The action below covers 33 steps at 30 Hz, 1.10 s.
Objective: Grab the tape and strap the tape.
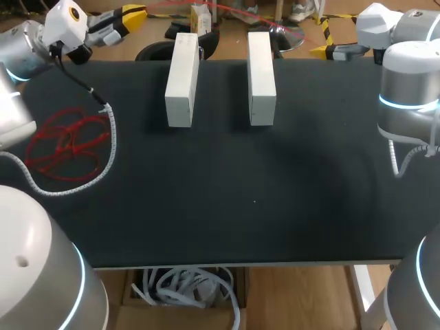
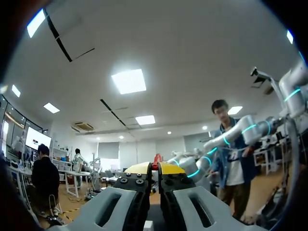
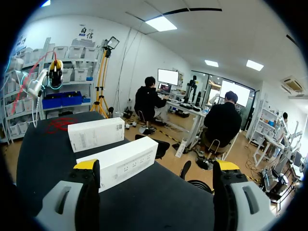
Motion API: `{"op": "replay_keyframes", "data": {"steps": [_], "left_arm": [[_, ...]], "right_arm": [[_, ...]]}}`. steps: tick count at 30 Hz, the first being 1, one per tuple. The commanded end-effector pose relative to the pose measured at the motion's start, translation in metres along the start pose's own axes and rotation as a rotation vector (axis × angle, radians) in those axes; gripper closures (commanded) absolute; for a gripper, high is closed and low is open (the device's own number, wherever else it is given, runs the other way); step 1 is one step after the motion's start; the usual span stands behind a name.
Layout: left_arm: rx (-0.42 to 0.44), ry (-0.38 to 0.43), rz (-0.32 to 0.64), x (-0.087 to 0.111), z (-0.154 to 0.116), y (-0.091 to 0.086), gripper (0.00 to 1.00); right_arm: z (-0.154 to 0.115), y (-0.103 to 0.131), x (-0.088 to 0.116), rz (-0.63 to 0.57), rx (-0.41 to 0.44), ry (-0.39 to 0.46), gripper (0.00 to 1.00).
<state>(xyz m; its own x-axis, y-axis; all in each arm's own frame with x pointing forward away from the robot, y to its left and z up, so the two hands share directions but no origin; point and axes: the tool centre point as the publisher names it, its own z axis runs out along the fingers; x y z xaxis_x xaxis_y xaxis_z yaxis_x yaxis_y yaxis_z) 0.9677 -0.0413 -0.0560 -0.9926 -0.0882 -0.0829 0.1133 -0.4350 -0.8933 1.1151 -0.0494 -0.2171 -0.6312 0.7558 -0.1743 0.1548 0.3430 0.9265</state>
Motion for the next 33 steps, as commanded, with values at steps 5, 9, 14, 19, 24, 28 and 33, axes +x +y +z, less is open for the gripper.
{"op": "replay_keyframes", "data": {"steps": [5,9,14,19,24,28,33], "left_arm": [[0.016,0.029,-0.005,-0.003,0.0,0.005,1.0],[0.024,0.024,-0.006,-0.001,0.0,0.004,1.0],[0.059,0.028,0.016,-0.001,0.001,0.002,1.0],[0.059,0.028,0.016,-0.001,0.001,0.002,1.0],[0.059,0.028,0.016,-0.001,0.001,0.002,1.0],[0.059,0.028,0.016,-0.001,0.001,0.002,1.0],[0.059,0.028,0.016,-0.001,0.001,0.002,1.0]], "right_arm": [[-0.001,0.0,0.0,0.0,0.002,0.001,0.0],[-0.001,0.0,0.0,0.0,0.002,0.001,0.0],[-0.001,0.0,0.0,0.0,0.002,0.001,0.0],[-0.001,0.0,0.0,0.0,0.002,0.001,0.0],[-0.001,0.0,0.0,0.0,0.002,0.001,0.0],[-0.001,0.0,0.0,0.0,0.002,0.001,0.0],[-0.021,0.001,0.004,0.216,-0.084,-0.07,0.0]]}}
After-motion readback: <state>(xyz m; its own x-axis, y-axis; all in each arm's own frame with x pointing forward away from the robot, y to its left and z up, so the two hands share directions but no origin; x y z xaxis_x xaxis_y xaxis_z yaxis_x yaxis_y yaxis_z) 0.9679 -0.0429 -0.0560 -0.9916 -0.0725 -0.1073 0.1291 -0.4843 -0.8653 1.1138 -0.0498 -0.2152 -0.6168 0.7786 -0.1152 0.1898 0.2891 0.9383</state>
